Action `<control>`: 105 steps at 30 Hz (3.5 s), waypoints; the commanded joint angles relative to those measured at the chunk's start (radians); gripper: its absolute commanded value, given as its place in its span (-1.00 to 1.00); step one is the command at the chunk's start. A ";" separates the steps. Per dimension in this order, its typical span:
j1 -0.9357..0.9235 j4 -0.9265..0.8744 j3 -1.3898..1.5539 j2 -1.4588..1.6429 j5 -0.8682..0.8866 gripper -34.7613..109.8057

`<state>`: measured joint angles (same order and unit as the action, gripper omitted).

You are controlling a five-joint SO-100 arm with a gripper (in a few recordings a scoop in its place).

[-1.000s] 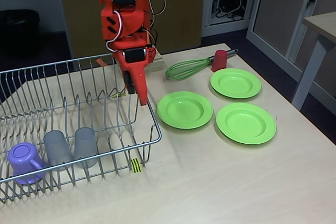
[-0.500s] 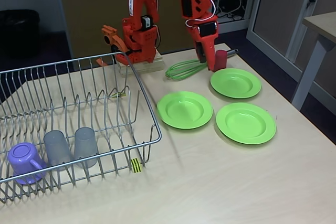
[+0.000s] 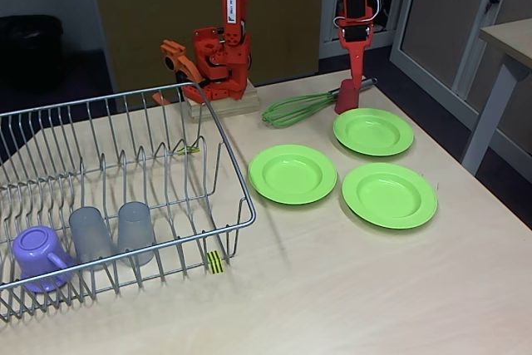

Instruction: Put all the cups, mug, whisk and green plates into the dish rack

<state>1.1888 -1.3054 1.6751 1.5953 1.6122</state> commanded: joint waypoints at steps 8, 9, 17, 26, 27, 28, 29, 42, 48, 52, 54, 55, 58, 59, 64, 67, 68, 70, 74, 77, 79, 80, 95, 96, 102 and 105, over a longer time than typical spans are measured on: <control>0.229 0.132 0.049 -0.058 0.466 0.11; 0.238 0.152 0.054 -0.075 0.483 0.11; 0.267 0.272 0.061 -0.169 0.515 0.12; 0.256 0.337 0.115 -0.207 0.469 0.07; 0.256 0.341 0.121 -0.209 0.460 0.06; 0.256 0.347 0.129 -0.209 0.459 0.06; 0.256 0.356 0.138 -0.210 0.459 0.05; 0.252 0.374 0.173 -0.195 0.430 -0.25; 0.225 0.252 0.086 -0.178 0.374 -0.29; 0.202 0.153 0.011 -0.164 0.324 -0.29; 0.192 0.104 -0.029 -0.153 0.301 -0.29; 0.186 0.075 -0.052 -0.149 0.284 -0.29; 0.156 -0.020 -0.112 -0.120 0.215 -0.27; 0.143 -0.054 -0.124 -0.104 0.187 -0.27; 0.057 -0.245 -0.176 -0.009 0.021 -0.28; -0.018 -0.336 -0.179 0.066 -0.109 -0.29; -0.051 -0.365 -0.181 0.094 -0.160 -0.29; -0.126 -0.419 -0.181 0.152 -0.279 -0.28; -0.333 -0.486 -0.150 0.278 -0.555 -0.27; -0.537 -0.491 -0.135 0.350 -0.838 -0.27; -0.680 -0.492 -0.147 0.364 -1.032 -0.28; -0.747 -0.489 -0.158 0.365 -1.118 -0.29; -1.450 -0.334 -0.445 0.049 -1.971 -0.27; -1.474 -0.333 -0.469 0.009 -1.997 -0.27; -1.568 -0.337 -0.620 -0.222 -2.103 -0.26; -1.594 -0.333 -0.689 -0.324 -2.131 -0.26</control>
<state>-0.3682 -1.6414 1.0600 1.3100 -0.4817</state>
